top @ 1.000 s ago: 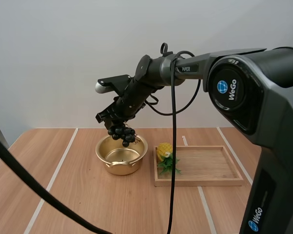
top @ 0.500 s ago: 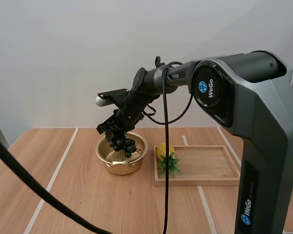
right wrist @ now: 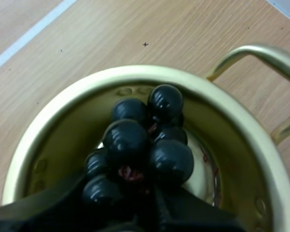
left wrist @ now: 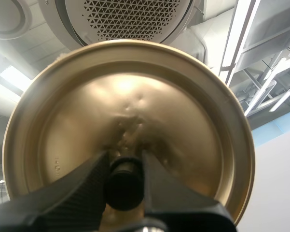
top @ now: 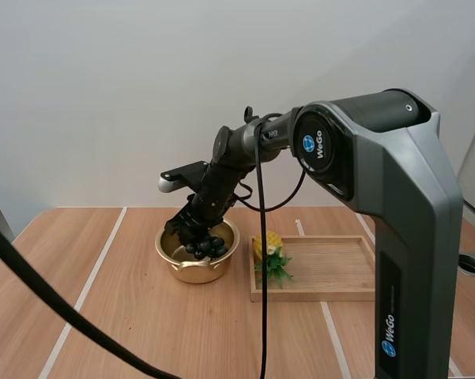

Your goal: Open the pot, put the grape inside, and close it

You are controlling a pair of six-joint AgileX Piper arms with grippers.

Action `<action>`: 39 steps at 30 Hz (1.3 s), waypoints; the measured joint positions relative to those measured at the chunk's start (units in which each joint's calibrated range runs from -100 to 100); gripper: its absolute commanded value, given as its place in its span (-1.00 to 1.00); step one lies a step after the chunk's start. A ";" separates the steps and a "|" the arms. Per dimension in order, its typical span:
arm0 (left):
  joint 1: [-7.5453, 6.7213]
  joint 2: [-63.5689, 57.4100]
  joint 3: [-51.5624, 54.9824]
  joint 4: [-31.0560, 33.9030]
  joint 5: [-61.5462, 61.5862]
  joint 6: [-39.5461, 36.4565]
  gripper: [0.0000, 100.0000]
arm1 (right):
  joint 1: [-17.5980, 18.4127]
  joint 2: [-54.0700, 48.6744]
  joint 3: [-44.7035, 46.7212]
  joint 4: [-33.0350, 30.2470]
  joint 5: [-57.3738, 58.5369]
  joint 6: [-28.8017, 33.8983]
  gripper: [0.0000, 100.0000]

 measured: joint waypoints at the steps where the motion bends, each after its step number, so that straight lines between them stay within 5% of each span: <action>1: 0.00 0.00 0.00 0.00 0.00 0.00 -1.00 | 0.00 0.13 0.00 -0.32 0.35 0.16 -1.00; 30: 0.00 0.00 0.00 0.10 0.00 0.00 -1.00 | 0.18 4.35 -0.13 -5.05 0.64 3.23 -1.00; 31: 0.00 0.00 0.00 0.10 0.00 0.00 -1.00 | 0.18 4.50 -0.13 -4.95 0.64 3.23 -0.69; 33: 0.00 0.00 0.00 0.10 0.00 0.00 -1.00 | 0.18 4.54 -0.13 -4.22 0.64 3.23 0.26; 34: 0.00 0.00 0.00 0.10 0.00 0.00 -1.00 | 0.18 4.54 -0.13 -3.79 0.82 3.23 0.89; 39: 0.00 0.00 0.00 0.10 0.00 0.00 -1.00 | 0.18 4.54 -0.13 -1.95 3.09 3.03 1.00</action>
